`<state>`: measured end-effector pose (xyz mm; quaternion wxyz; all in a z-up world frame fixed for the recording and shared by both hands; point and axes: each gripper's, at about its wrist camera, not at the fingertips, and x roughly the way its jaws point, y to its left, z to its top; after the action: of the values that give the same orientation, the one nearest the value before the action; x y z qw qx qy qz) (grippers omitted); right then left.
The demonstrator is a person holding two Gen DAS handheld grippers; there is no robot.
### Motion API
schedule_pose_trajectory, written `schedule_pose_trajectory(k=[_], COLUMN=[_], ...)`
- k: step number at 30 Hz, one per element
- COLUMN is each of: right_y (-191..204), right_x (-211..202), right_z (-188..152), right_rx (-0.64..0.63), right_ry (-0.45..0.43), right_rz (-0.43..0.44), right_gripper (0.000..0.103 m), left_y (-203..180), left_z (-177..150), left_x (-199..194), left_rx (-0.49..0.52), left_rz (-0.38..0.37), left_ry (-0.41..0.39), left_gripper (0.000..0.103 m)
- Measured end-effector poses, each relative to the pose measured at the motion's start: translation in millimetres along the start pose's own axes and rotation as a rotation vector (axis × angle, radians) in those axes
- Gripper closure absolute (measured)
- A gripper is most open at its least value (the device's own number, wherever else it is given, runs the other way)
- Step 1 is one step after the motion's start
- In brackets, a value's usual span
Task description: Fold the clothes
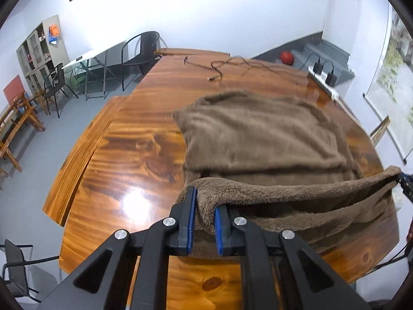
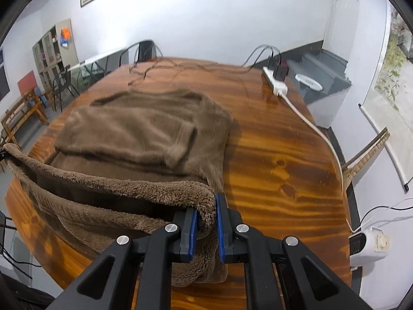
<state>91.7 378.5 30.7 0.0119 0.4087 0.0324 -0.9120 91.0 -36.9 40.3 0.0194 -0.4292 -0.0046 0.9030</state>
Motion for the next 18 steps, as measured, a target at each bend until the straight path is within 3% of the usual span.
schedule_pose_trajectory(k=[9, 18], right_y=[-0.1, -8.9], right_x=[-19.8, 19.9], right_z=[53.1, 111.4], right_rx=[0.022, 0.093], right_ry=[-0.146, -0.184], right_rz=[-0.035, -0.091], right_gripper=[0.091, 0.091], left_y=[1.9, -5.9], left_z=[77.4, 148.7], left_x=[-6.9, 49.8], left_rx=[0.027, 0.058], left_rz=[-0.004, -0.007], left_ry=[-0.127, -0.134], left_gripper=[0.088, 0.088])
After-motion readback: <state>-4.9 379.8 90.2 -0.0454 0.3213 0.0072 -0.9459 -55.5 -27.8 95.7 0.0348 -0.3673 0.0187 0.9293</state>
